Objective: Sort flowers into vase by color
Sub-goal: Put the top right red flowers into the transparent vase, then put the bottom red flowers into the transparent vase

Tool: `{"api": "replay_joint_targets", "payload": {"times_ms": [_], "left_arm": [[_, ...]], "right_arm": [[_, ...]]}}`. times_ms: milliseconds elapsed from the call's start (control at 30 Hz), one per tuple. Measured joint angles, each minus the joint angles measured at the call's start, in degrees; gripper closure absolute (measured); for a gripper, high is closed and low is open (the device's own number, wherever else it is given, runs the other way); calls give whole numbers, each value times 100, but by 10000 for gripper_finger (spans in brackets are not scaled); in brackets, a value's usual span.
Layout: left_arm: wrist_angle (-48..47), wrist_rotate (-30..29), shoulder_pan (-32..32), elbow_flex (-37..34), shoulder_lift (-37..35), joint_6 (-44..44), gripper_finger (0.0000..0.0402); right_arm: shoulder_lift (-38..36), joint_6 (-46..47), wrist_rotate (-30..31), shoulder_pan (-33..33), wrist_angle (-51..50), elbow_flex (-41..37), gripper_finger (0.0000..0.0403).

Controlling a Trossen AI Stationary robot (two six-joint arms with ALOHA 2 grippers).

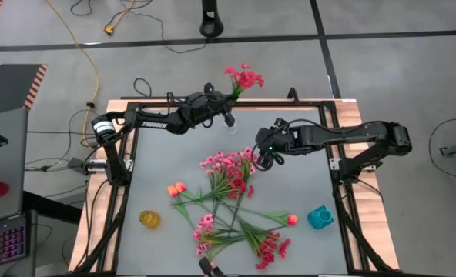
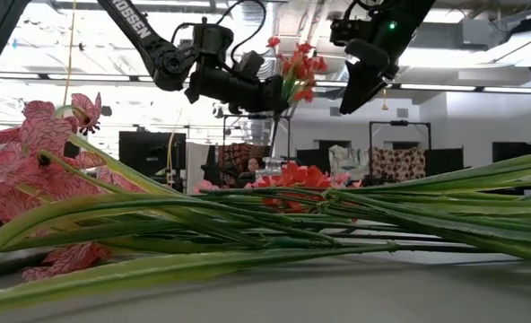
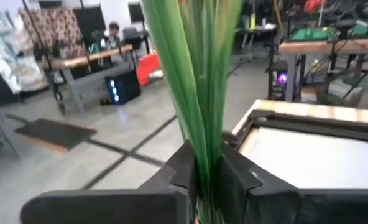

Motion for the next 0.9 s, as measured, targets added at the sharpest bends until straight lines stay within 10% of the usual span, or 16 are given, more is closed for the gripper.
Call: {"api": "replay_joint_targets", "payload": {"times_ms": [467, 900], "left_arm": [[-2621, -354, 0, 0, -566, -414, 236], [-4726, 72, -292, 0, -1987, -273, 230]], "right_arm": [[0, 17, -11, 0, 28, 0, 173], [0, 356, -336, 0, 22, 0, 173]]}}
